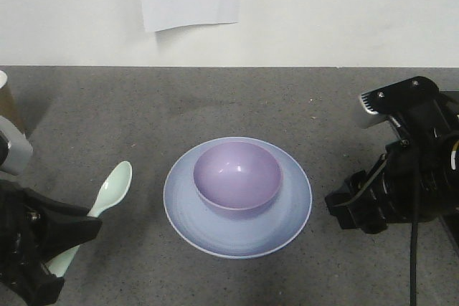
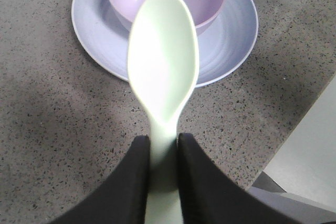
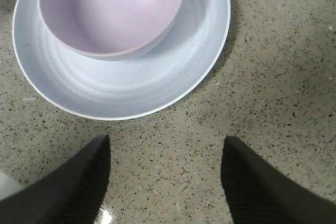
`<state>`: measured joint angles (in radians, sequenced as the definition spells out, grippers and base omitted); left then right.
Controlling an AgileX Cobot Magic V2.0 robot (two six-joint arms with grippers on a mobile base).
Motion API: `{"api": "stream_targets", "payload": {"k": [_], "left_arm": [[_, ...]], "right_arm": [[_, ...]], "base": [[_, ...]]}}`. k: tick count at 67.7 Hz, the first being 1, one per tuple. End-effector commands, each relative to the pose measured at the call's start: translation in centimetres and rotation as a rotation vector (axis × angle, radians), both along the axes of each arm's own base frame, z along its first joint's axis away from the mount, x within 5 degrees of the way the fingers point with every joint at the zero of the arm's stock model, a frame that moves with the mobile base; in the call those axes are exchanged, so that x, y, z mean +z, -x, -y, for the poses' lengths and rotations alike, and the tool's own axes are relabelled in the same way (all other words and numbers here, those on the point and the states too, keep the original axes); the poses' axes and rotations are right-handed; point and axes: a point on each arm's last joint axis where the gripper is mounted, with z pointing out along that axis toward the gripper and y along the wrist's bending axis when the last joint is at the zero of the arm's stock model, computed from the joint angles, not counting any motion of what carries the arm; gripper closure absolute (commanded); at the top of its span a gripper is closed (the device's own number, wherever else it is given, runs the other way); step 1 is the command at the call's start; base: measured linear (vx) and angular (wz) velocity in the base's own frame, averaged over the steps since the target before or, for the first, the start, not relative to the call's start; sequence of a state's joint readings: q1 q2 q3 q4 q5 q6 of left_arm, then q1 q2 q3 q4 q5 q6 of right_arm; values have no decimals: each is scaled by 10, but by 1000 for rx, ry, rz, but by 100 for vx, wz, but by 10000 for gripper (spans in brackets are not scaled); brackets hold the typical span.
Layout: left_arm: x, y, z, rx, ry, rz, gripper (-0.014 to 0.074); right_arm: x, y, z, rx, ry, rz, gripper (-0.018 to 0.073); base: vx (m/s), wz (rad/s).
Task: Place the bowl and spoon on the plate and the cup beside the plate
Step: 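Open the right gripper and lift it away from the bowl, then move the left gripper with the green spoon over the bowl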
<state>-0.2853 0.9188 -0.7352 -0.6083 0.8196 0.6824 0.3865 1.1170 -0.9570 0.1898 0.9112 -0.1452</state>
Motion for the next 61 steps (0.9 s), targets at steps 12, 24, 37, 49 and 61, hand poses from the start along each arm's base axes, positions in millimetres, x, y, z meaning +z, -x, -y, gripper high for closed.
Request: {"api": "stream_targets", "payload": {"k": [12, 24, 37, 49, 61], "left_arm": [[30, -20, 4, -38, -63, 65, 570], [47, -46, 13, -88, -94, 59, 566], [50, -73, 32, -153, -125, 37, 561], [43, -91, 64, -247, -207, 30, 558], [35, -105, 96, -316, -317, 42, 555]], "right_arm": [[15, -1, 1, -10, -37, 85, 103], [15, -1, 1, -10, -37, 86, 103], [15, -1, 1, -10, -37, 86, 103], [15, -1, 1, -10, -37, 86, 103], [15, -1, 1, -10, -37, 87, 103]], "base": [[0, 0], [0, 0], [0, 0], [0, 0], [0, 0]]}}
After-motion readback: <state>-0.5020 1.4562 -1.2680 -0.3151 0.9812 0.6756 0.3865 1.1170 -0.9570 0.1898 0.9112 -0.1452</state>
